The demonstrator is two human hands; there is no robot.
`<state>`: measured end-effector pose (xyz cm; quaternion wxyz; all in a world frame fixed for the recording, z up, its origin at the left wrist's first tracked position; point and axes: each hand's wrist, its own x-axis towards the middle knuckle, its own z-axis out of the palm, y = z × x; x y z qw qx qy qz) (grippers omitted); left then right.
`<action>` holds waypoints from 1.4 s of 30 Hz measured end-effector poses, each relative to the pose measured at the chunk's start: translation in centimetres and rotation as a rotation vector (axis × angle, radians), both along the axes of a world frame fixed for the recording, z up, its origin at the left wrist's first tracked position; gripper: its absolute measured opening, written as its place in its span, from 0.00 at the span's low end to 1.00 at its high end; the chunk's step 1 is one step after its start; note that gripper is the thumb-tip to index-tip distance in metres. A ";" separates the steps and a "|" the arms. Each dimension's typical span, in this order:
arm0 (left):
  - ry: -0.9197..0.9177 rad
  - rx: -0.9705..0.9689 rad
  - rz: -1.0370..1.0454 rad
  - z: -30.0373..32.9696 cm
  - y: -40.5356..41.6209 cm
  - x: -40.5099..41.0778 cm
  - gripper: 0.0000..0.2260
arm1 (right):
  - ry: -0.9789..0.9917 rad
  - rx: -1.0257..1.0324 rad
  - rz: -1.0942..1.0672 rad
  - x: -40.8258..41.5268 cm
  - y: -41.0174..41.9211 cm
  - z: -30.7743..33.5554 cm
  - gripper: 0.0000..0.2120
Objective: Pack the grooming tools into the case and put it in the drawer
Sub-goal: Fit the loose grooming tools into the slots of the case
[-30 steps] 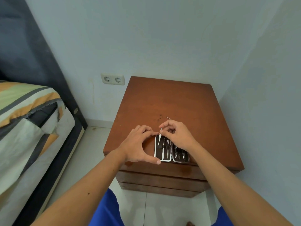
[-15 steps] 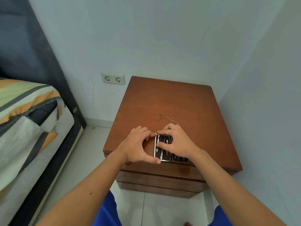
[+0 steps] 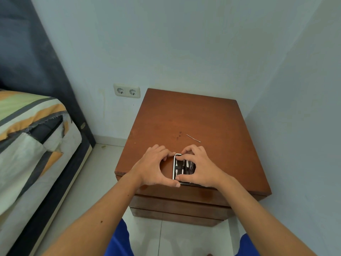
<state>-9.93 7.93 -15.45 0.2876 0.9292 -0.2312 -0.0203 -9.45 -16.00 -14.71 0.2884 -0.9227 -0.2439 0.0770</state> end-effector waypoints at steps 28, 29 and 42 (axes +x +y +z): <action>-0.018 0.010 -0.013 0.4 -1.2 0.3 0.43 | -0.097 -0.062 -0.412 10.0 -1.5 3.0 0.05; -0.014 0.012 -0.015 0.4 -1.2 0.3 0.43 | -0.095 -0.061 -0.408 10.1 -1.5 2.8 0.04; 0.001 0.039 0.006 -0.2 -0.6 -0.1 0.42 | -0.032 -0.009 -0.362 9.4 -0.1 0.9 0.03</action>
